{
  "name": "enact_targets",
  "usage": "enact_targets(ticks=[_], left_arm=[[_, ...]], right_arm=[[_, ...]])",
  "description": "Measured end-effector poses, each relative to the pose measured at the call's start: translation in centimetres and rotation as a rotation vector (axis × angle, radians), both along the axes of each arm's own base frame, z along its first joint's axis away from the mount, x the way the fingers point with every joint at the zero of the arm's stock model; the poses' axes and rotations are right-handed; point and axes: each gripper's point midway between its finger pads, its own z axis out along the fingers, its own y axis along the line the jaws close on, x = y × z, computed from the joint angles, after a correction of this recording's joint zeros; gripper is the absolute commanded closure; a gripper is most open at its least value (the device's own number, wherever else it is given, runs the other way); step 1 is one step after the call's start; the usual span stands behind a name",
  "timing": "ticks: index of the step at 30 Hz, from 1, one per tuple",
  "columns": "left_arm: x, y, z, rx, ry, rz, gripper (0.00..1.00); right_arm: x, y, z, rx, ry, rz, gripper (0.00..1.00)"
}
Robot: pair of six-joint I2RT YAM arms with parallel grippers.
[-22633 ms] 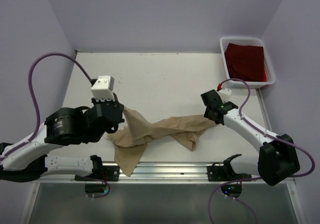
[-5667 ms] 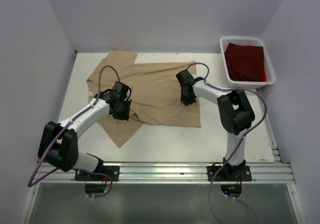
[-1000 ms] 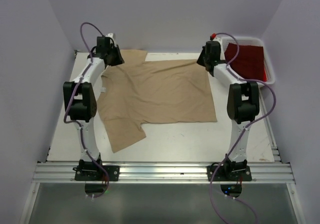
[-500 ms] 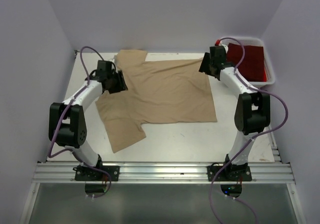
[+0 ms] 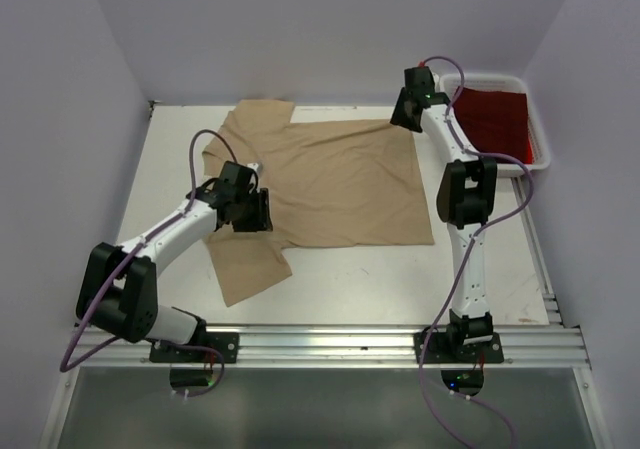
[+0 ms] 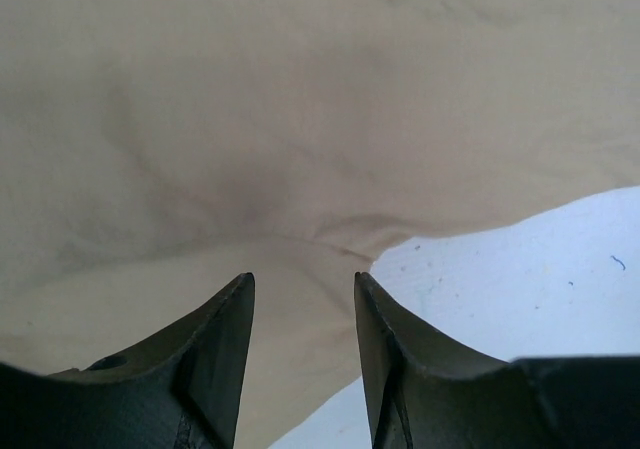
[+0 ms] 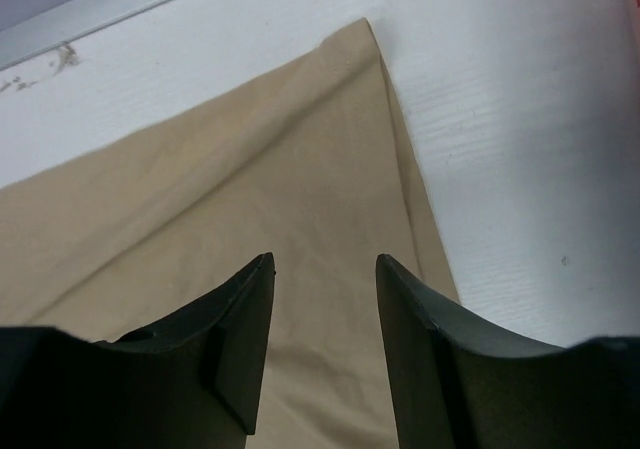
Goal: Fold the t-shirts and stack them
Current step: Flatten the tshirt out, then fold the tshirt
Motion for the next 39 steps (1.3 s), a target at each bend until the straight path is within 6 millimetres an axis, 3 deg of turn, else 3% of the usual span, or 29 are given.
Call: enact_targets(ticks=[8,11,17,39], left_arm=[[-3.9,1.8,-0.9,0.045,0.035,0.024,0.52],[-4.8,2.2,-1.7,0.059,0.060,0.032,0.53],[-5.0,2.2,-1.8,0.063,0.070,0.035,0.53],[-5.2,2.2,-2.4,0.077,0.092,0.032,0.54]], right_arm=[[-0.2,-1.6,-5.5,-0.002,0.105,-0.027,0.55],[-0.4,-2.0,-6.6,-0.007,0.127,-0.032,0.55],[-0.2,-2.4,-6.6,-0.010,0.122,-0.033,0.58],[-0.1,-3.4,-7.0,-0.014,0.126,-0.037,0.81]])
